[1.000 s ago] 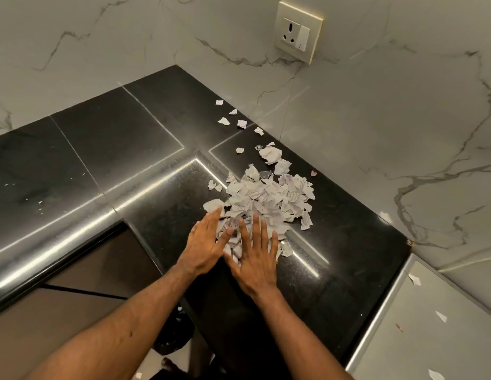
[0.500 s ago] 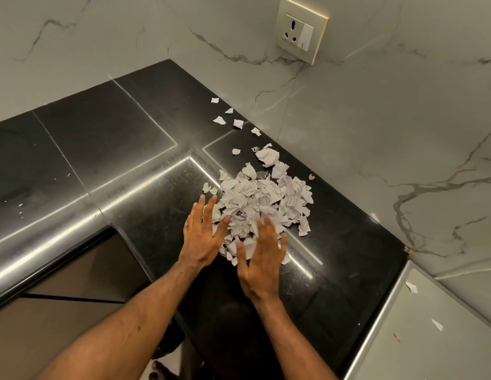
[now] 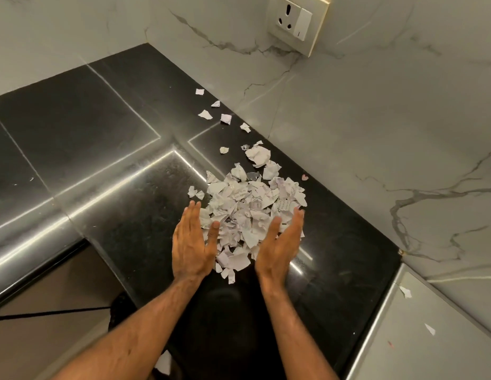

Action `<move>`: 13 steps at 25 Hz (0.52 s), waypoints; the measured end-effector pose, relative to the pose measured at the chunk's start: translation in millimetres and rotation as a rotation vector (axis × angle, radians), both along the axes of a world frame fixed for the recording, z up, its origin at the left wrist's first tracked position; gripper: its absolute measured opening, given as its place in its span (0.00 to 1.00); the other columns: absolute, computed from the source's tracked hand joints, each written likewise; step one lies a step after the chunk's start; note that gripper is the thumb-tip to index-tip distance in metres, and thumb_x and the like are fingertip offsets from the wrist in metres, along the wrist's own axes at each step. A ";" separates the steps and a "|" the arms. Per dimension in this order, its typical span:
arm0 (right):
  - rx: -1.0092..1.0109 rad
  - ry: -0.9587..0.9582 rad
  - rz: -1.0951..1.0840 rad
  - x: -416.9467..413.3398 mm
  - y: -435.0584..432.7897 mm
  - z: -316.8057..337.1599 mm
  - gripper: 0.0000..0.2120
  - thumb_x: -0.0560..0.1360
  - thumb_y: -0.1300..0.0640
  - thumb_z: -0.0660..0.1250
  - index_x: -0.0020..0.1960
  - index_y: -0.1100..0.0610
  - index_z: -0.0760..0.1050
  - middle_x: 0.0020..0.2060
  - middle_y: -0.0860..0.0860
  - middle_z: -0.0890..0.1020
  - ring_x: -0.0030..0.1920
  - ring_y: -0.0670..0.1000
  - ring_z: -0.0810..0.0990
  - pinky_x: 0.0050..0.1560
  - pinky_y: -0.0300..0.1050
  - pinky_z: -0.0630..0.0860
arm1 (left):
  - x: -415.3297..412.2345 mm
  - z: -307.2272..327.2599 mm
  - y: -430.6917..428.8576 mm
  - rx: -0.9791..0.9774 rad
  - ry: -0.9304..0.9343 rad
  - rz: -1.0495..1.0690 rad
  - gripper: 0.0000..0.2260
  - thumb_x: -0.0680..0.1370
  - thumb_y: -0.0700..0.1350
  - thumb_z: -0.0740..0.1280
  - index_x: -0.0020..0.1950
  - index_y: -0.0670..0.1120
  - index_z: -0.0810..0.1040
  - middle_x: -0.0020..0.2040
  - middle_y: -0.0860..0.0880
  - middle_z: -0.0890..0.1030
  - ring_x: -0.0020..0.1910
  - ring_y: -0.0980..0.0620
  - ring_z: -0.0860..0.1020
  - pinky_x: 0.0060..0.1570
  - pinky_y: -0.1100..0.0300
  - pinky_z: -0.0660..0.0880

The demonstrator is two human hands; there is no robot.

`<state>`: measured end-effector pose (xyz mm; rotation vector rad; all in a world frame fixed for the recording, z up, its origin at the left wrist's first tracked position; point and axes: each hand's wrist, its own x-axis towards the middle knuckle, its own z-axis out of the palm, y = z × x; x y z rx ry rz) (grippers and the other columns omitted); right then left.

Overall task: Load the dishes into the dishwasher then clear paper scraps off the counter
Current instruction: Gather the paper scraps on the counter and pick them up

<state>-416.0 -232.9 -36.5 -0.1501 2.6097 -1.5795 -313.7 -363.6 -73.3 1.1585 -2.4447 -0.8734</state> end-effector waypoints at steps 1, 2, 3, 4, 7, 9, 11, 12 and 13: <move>0.019 0.034 -0.013 -27.2 4.9 1.0 0.33 0.83 0.30 0.47 0.84 0.43 0.55 0.84 0.43 0.55 0.83 0.46 0.55 0.81 0.60 0.51 | -0.8 -1.0 -0.6 0.001 -0.007 -0.002 0.33 0.84 0.68 0.46 0.85 0.53 0.50 0.84 0.54 0.51 0.83 0.52 0.52 0.80 0.44 0.54; 0.060 0.057 -0.001 -58.8 9.8 0.6 0.33 0.83 0.30 0.46 0.83 0.45 0.58 0.84 0.45 0.57 0.82 0.46 0.57 0.81 0.60 0.53 | -1.1 -1.5 -0.5 -0.001 -0.010 -0.004 0.32 0.84 0.67 0.46 0.85 0.53 0.50 0.84 0.54 0.51 0.83 0.52 0.52 0.80 0.44 0.54; 0.110 0.064 0.041 -92.5 14.1 -0.7 0.34 0.83 0.29 0.45 0.83 0.46 0.60 0.84 0.46 0.59 0.82 0.47 0.58 0.82 0.61 0.55 | -1.1 -1.3 -0.2 -0.007 -0.011 -0.007 0.32 0.84 0.67 0.46 0.85 0.53 0.50 0.84 0.54 0.52 0.83 0.52 0.52 0.80 0.44 0.54; 0.161 0.053 0.106 -124.2 16.5 -2.6 0.36 0.83 0.29 0.45 0.83 0.47 0.61 0.83 0.48 0.61 0.82 0.48 0.58 0.82 0.61 0.56 | -1.4 -1.4 -0.1 -0.012 -0.012 -0.008 0.32 0.84 0.67 0.47 0.85 0.53 0.50 0.84 0.54 0.52 0.83 0.53 0.52 0.80 0.45 0.53; 0.340 0.024 0.351 -184.0 11.3 -10.7 0.44 0.79 0.23 0.40 0.84 0.50 0.59 0.83 0.50 0.61 0.83 0.49 0.56 0.83 0.59 0.53 | -1.9 -0.6 -0.5 -0.016 -0.019 -0.003 0.32 0.84 0.67 0.47 0.85 0.53 0.50 0.84 0.54 0.52 0.83 0.54 0.52 0.80 0.48 0.51; 0.426 0.059 0.465 -185.0 2.4 -16.5 0.46 0.78 0.23 0.37 0.84 0.50 0.57 0.84 0.49 0.59 0.83 0.47 0.53 0.84 0.54 0.48 | -0.8 -1.0 -0.5 -0.021 -0.029 0.002 0.32 0.84 0.68 0.47 0.85 0.53 0.50 0.84 0.55 0.52 0.83 0.55 0.52 0.80 0.50 0.50; 0.431 0.086 0.510 -163.9 -6.2 -19.3 0.40 0.81 0.25 0.39 0.84 0.47 0.56 0.84 0.47 0.58 0.83 0.45 0.50 0.82 0.52 0.47 | -0.3 -1.1 -2.0 -0.016 -0.034 -0.003 0.33 0.84 0.68 0.47 0.85 0.54 0.50 0.84 0.55 0.52 0.83 0.55 0.52 0.80 0.50 0.50; 0.424 0.094 0.526 -149.6 -10.2 -18.7 0.37 0.83 0.28 0.40 0.84 0.46 0.56 0.84 0.46 0.58 0.82 0.44 0.50 0.82 0.52 0.47 | -0.5 -1.1 -2.1 -0.018 -0.035 -0.004 0.33 0.83 0.68 0.47 0.85 0.54 0.50 0.84 0.55 0.52 0.83 0.54 0.52 0.80 0.50 0.49; 0.421 0.107 0.552 -135.8 -12.9 -17.5 0.34 0.84 0.30 0.42 0.84 0.45 0.56 0.83 0.45 0.58 0.82 0.44 0.51 0.82 0.53 0.49 | -0.7 -1.2 -1.7 -0.020 -0.033 -0.002 0.33 0.83 0.69 0.46 0.85 0.54 0.50 0.84 0.54 0.52 0.83 0.54 0.52 0.80 0.50 0.49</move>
